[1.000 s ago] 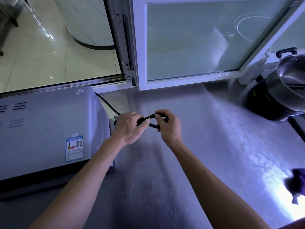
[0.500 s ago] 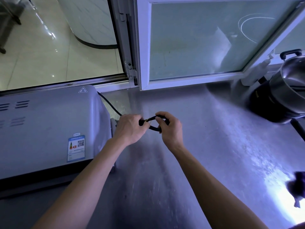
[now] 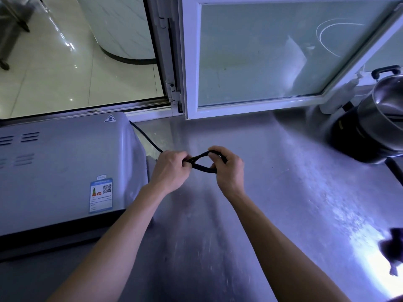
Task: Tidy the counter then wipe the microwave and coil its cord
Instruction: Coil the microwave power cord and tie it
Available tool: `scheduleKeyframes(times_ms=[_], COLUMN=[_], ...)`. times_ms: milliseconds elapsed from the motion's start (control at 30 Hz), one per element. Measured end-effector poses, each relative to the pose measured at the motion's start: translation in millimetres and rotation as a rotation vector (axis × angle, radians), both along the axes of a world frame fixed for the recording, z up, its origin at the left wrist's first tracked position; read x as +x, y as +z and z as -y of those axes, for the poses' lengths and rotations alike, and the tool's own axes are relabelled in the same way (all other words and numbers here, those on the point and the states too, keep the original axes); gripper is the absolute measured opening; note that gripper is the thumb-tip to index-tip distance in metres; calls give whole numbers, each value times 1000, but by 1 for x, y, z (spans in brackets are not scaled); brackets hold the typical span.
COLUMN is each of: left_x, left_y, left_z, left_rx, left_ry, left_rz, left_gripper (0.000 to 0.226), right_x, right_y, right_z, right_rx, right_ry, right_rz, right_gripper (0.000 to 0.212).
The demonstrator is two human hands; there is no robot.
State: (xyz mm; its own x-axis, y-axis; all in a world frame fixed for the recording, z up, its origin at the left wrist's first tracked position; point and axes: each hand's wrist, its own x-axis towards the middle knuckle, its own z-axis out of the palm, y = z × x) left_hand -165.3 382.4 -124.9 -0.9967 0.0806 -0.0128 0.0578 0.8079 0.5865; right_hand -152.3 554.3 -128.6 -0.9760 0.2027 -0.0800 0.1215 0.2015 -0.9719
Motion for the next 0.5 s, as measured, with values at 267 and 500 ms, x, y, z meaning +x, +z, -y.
scheduleKeyframes(times_ms=[267, 500], left_x=[-5, -7], left_y=[-5, -21], left_z=[-3, -4], left_rx=[-15, -89], left_ry=[-142, -149], left_rz=[-102, -200], left_gripper=[14, 18], right_x=[-10, -17], right_y=[-2, -12], right_z=[-18, -32], right_rx=[2, 83], right_ry=[86, 130], right_rz=[12, 16], right_gripper=[17, 18])
